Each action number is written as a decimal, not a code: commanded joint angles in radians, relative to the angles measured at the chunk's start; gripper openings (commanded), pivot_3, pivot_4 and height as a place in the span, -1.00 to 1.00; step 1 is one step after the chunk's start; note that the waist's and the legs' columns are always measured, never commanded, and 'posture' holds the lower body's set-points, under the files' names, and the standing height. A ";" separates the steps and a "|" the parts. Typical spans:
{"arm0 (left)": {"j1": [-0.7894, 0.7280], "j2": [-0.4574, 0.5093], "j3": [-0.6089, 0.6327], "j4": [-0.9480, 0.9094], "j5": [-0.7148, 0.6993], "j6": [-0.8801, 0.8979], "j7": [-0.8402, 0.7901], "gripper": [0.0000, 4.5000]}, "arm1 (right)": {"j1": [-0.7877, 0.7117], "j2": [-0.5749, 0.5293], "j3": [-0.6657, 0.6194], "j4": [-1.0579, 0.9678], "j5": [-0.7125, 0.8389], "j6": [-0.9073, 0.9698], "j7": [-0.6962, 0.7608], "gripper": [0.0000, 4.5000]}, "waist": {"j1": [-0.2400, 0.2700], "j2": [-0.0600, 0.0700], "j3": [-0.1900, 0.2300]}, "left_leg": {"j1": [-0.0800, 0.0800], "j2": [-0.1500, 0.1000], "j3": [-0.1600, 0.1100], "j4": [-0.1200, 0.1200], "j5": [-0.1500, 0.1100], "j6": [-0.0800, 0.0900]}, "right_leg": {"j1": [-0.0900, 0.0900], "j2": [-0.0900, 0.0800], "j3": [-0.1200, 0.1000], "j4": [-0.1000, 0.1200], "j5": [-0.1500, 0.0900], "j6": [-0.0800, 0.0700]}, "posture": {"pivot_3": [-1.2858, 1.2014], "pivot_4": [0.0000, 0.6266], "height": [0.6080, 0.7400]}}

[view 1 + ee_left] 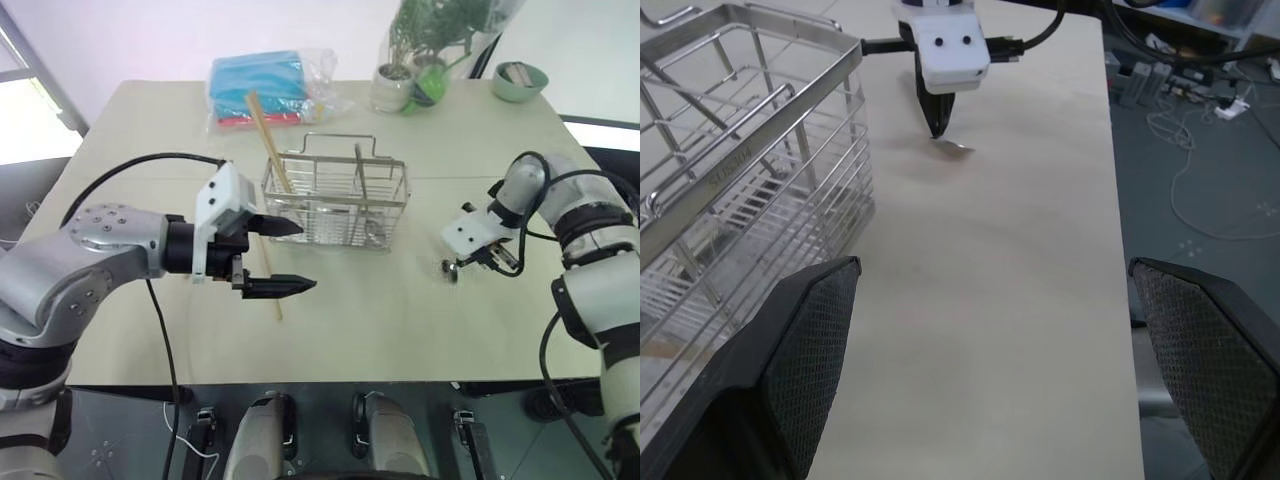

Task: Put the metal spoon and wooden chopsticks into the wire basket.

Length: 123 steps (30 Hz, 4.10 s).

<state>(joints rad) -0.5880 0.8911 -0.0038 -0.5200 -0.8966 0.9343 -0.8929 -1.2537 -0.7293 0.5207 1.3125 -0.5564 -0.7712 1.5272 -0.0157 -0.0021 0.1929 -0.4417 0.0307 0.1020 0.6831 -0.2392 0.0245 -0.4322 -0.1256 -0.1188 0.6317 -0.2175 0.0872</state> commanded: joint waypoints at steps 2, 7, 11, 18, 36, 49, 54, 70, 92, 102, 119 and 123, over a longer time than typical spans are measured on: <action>-0.026 0.005 0.021 -0.005 0.005 -0.008 -0.007 1.00 | 0.026 -0.016 -0.020 -0.006 0.021 -0.007 0.002 -0.96 | 0.000 0.000 0.000 | 0.000 0.000 0.000 0.000 0.000 0.000 | 0.000 0.000 0.000 0.000 0.000 0.000 | 0.03 -0.52 0.50; -0.028 0.014 0.031 0.013 0.024 -0.019 -0.014 1.00 | 0.038 -0.030 -0.081 -0.027 0.087 -0.004 -0.004 -0.96 | -0.001 0.000 0.000 | 0.001 0.000 0.000 0.000 0.000 0.000 | 0.001 0.000 0.000 0.000 0.000 0.000 | 0.03 -0.52 0.50; -0.026 0.020 0.050 0.025 0.033 -0.025 -0.014 1.00 | 0.036 -0.030 -0.166 -0.070 0.241 0.060 0.080 -0.96 | -0.001 0.000 0.000 | 0.001 0.000 0.000 0.000 0.000 0.000 | 0.001 0.001 0.000 0.000 0.000 0.000 | 0.03 -0.52 0.50; -0.045 0.033 0.083 0.067 0.058 -0.044 -0.023 1.00 | 0.191 -0.276 -0.050 -0.658 0.881 0.590 0.087 -0.96 | 0.015 0.001 0.001 | 0.000 0.000 -0.002 0.000 0.000 0.000 | 0.000 0.000 0.000 0.001 0.000 0.000 | 0.03 -0.52 0.50; -0.159 -0.010 0.033 0.179 0.148 -0.102 -0.078 1.00 | -0.068 -0.111 -0.578 -0.750 1.287 1.426 -0.155 -0.96 | 0.008 0.001 0.001 | -0.003 0.001 0.002 0.000 0.000 0.001 | -0.004 0.000 0.000 0.001 0.001 -0.001 | 0.03 -0.52 0.50; -0.151 -0.014 0.056 0.157 0.146 -0.091 -0.054 1.00 | 0.099 -0.022 -0.546 -0.867 1.171 1.422 -0.154 -0.96 | 0.006 0.001 0.001 | -0.003 0.001 0.002 0.000 0.000 0.001 | -0.004 0.000 0.000 0.002 0.001 -0.001 | 0.03 -0.52 0.50; -0.151 -0.015 0.058 0.154 0.144 -0.089 -0.048 1.00 | 0.200 0.005 -0.554 -0.960 1.178 1.474 -0.187 -0.96 | 0.006 0.001 0.001 | -0.003 0.001 0.002 0.000 0.000 0.001 | -0.004 0.000 0.000 0.003 0.001 -0.001 | 0.03 -0.52 0.50; -0.183 -0.020 0.123 0.195 0.139 -0.074 0.026 1.00 | 0.128 -0.042 -0.635 -0.877 1.134 1.434 -0.277 0.72 | 0.006 0.001 0.001 | -0.003 0.001 0.002 0.000 0.000 0.001 | -0.005 0.000 0.000 0.003 0.001 -0.001 | 0.03 -0.52 0.50; -0.127 -0.134 0.332 0.433 0.276 0.413 0.700 1.00 | 0.593 -0.189 -0.717 -1.447 1.350 1.597 -0.148 0.72 | 0.012 -0.001 0.001 | -0.001 0.001 0.000 0.000 0.000 0.001 | -0.003 0.000 0.000 0.003 0.001 -0.001 | 0.03 -0.52 0.50; -0.359 -0.212 0.020 1.012 0.546 0.059 0.519 1.00 | 0.626 -0.192 -0.697 -1.478 1.353 1.573 -0.158 0.72 | 0.031 -0.003 0.000 | -0.002 0.000 0.002 0.001 -0.001 0.002 | -0.004 -0.001 0.000 0.001 0.001 -0.001 | 0.03 -0.52 0.50; -0.580 -0.340 -0.055 1.660 0.807 -0.336 0.353 1.00 | 0.566 -0.199 -0.730 -1.444 1.384 1.585 -0.210 0.72 | 0.029 -0.004 0.000 | -0.003 0.001 0.002 0.001 -0.004 0.007 | -0.006 -0.001 0.000 0.003 0.001 -0.001 | 0.03 -0.52 0.50; -0.585 -0.339 -0.045 1.696 0.828 -0.360 0.326 0.37 | 0.556 -0.190 -0.730 -1.422 1.367 1.559 -0.221 0.76 | 0.029 -0.004 0.000 | -0.003 0.001 0.003 0.001 -0.004 0.007 | -0.006 -0.002 0.000 0.003 0.001 -0.001 | 0.03 -0.52 0.50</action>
<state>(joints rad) -1.1623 0.5501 -0.0571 1.1524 -0.0834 0.5753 -0.5511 -0.6755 -0.9132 -0.1716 -0.1099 0.8046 0.8116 1.3113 0.0131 -0.0066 0.1930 -0.4449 0.0315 0.1046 0.6841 -0.2434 0.0318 -0.4382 -0.1275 -0.1185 0.6353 -0.2163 0.0865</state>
